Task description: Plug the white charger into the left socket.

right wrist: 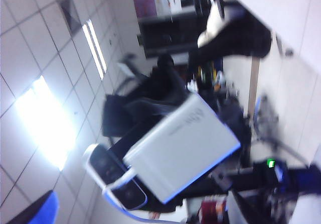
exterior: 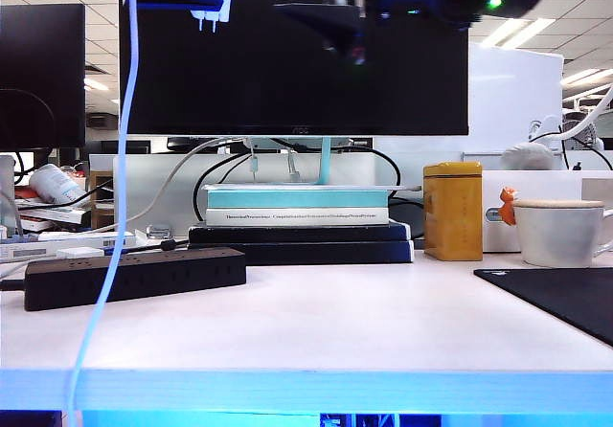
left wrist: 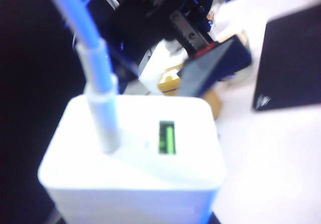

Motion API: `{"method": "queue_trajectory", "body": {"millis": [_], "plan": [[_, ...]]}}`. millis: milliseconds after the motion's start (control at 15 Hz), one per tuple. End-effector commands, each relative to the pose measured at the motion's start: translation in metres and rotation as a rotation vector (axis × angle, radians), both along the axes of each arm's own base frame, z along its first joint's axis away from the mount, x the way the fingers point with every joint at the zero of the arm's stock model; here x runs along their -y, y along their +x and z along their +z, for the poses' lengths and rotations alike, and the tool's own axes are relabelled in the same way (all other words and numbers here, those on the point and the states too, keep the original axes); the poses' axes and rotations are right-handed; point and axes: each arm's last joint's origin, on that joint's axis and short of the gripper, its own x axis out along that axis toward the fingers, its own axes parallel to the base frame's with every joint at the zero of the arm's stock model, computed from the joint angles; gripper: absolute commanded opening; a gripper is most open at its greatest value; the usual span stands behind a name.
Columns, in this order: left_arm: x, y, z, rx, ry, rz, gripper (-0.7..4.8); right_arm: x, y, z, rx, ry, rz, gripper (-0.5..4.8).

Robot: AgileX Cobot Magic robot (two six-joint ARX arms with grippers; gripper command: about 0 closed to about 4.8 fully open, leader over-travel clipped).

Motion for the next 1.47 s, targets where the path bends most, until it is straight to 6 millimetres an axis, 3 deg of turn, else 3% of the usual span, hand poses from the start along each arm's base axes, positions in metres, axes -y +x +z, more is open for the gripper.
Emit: {"method": "queue_trajectory", "body": {"millis": [67,467,801,1001,1335,1468], "plan": [[0.000,0.001,0.002,-0.143,-0.118,0.024,1.19,0.011,0.000,0.012,0.105,0.050,-0.064,4.41],[0.001,0.010,-0.009,-0.378,-0.236,0.028,1.10,0.014,-0.002,0.021,0.297,0.115,-0.111,4.40],[-0.018,0.033,-0.036,-0.515,-0.259,-0.032,0.79,0.015,-0.002,0.022,0.365,0.134,-0.138,4.40],[-0.049,0.059,-0.071,-0.626,-0.299,-0.072,0.79,0.015,-0.002,0.022,0.408,0.138,-0.143,4.40],[-0.053,0.075,-0.103,-0.702,-0.310,-0.083,0.79,0.014,-0.002,0.022,0.408,0.139,-0.142,4.40],[-0.053,0.087,-0.131,-0.748,-0.307,-0.070,0.79,0.014,-0.002,0.022,0.409,0.139,-0.142,4.40]]}}
